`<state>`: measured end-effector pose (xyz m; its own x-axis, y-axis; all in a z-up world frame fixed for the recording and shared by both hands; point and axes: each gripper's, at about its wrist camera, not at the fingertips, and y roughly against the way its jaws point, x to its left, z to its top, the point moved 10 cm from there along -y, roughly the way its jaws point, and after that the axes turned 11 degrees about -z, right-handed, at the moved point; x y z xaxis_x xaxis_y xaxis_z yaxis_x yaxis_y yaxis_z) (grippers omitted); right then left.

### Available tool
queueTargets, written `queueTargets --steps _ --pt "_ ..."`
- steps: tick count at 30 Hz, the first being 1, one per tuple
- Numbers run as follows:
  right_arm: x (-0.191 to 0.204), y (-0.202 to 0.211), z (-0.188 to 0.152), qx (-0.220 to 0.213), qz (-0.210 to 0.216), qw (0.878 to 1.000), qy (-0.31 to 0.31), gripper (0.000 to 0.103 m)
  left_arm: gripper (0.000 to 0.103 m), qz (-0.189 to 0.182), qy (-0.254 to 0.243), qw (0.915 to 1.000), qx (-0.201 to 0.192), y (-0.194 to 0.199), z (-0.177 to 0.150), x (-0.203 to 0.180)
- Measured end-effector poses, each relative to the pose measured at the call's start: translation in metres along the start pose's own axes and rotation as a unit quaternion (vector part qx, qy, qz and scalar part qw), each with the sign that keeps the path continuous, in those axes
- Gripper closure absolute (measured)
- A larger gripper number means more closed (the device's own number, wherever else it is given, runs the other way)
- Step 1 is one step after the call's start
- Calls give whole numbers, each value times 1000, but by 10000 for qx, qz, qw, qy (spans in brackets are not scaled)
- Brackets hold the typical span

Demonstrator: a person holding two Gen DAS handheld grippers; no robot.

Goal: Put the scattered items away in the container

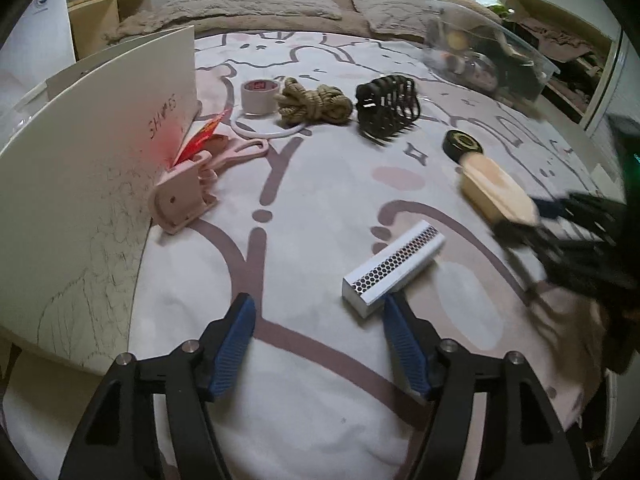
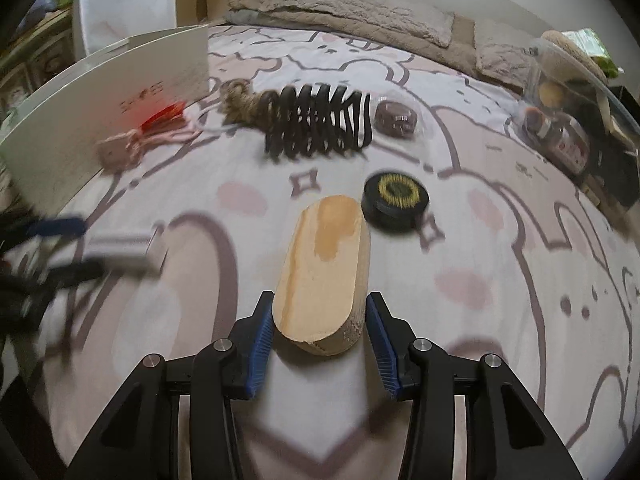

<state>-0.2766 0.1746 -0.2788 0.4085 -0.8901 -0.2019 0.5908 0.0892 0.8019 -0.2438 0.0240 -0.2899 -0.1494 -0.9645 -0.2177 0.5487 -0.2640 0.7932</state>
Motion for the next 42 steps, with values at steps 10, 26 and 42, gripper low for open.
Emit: queueTargets --steps 10,26,42 --pt "-12 25 -39 152 189 9996 -142 57 9 311 116 9995 0 -7 2 11" --pt "-46 22 -49 1 -192 9949 -992 31 0 -271 894 9955 -173 -20 8 -37" --pt "-111 13 -67 134 -776 9866 -1429 22 0 236 591 9979 -145 -39 6 -49"
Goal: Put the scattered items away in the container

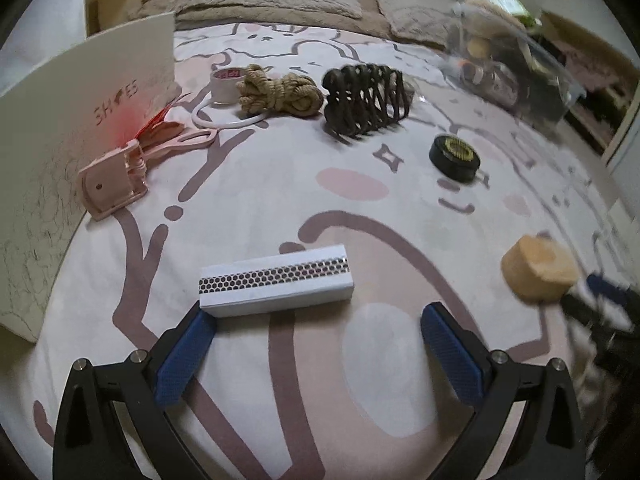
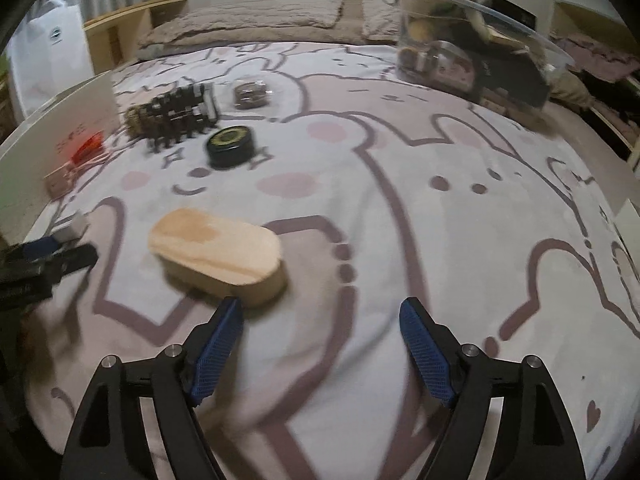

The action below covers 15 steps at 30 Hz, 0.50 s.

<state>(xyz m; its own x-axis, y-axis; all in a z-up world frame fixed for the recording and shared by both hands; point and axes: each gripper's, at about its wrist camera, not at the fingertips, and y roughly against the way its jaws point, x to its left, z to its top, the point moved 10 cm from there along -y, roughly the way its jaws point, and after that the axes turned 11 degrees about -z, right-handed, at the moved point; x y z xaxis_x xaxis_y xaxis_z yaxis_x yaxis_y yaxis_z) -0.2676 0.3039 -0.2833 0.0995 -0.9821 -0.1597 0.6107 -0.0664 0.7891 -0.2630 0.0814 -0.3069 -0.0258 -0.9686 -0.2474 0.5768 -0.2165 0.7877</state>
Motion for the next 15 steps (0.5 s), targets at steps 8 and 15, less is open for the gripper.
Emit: queueTargets --steps 8,15 --pt "-17 -2 5 -17 -34 9995 -311 21 0 4 319 9994 -111 1 3 5" --pt "7 12 0 -152 278 9985 -449 0 2 -11 472 9980 -429 5 4 5"
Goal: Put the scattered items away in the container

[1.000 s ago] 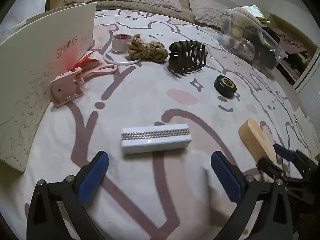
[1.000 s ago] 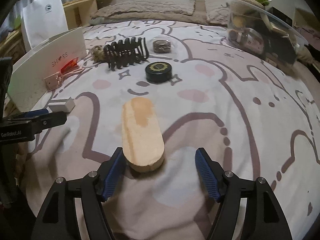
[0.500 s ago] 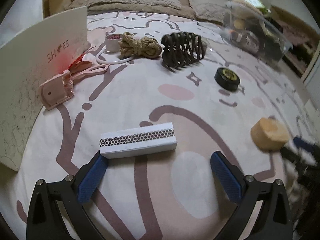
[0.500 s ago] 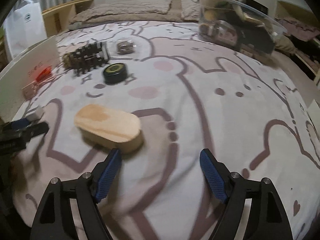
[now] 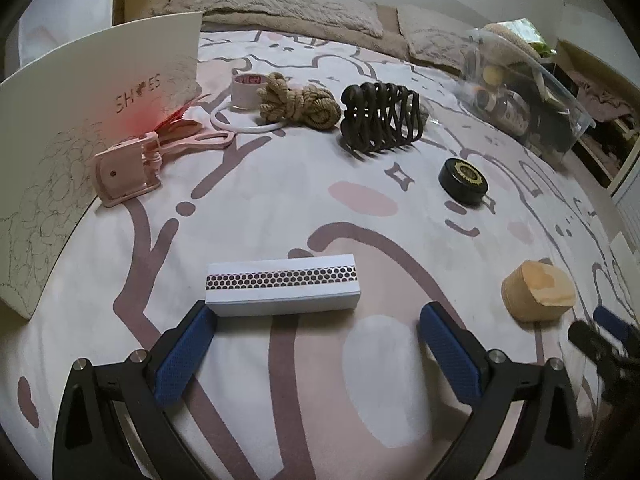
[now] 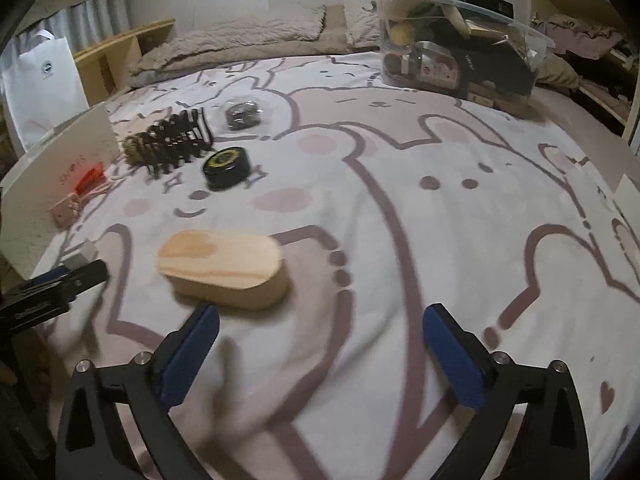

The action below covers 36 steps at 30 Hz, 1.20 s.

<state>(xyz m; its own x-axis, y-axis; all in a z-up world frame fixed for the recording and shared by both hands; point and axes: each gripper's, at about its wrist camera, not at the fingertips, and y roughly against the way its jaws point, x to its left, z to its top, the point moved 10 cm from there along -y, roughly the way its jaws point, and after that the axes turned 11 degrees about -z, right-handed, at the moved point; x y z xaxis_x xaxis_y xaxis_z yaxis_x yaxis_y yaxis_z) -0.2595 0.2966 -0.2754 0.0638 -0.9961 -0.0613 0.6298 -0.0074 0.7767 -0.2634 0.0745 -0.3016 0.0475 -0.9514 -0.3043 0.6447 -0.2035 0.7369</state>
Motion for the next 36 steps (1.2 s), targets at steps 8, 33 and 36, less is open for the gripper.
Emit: queueTargets --steps 8,33,36 --pt "26 1 -8 15 62 9999 -133 0 31 210 248 9990 -299 7 4 14" --pt "59 -18 16 -133 -375 9992 -35 14 38 -176 -28 9989 -430 15 1 16" --pt "60 -16 15 -176 -454 9988 46 14 38 -175 -33 9989 -437 15 1 16"
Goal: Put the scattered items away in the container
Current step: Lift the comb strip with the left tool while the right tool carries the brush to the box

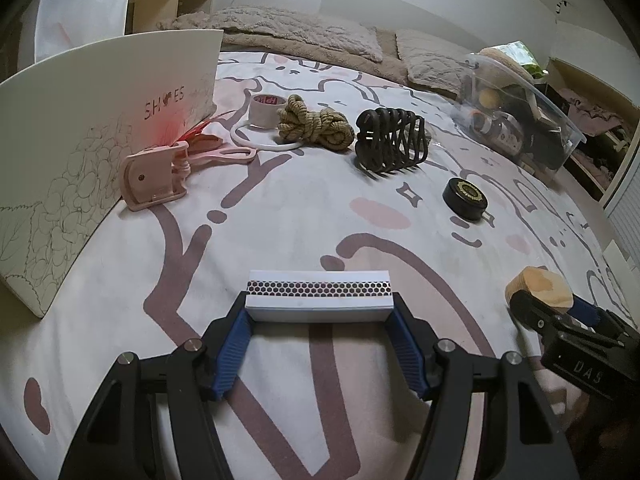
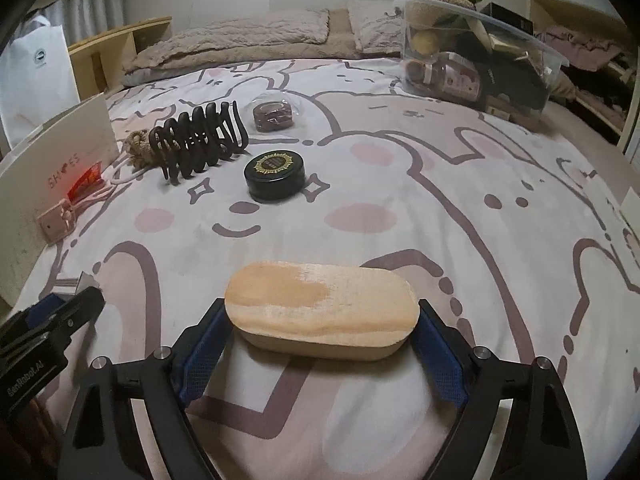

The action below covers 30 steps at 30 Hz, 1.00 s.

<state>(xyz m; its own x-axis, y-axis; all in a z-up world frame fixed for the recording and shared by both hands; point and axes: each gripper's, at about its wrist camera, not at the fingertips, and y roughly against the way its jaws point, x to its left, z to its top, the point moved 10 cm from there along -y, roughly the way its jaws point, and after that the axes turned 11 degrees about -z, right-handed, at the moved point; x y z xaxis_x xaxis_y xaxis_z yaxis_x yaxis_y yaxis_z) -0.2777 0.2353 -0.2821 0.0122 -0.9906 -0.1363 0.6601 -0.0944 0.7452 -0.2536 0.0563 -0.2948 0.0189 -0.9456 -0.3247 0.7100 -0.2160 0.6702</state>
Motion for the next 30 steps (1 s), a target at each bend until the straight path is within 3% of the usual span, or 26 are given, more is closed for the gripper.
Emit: queueTargets --steps 15,21,30 --pt "1 15 -16 91 52 9999 48 14 38 8 -86 9999 136 2 -2 -2" --pt "2 26 -25 105 50 9998 129 14 38 67 -388 9989 251 11 -7 -8" --pt "9 49 -41 179 126 9993 307 14 38 -67 -407 9987 306 28 -10 -17"
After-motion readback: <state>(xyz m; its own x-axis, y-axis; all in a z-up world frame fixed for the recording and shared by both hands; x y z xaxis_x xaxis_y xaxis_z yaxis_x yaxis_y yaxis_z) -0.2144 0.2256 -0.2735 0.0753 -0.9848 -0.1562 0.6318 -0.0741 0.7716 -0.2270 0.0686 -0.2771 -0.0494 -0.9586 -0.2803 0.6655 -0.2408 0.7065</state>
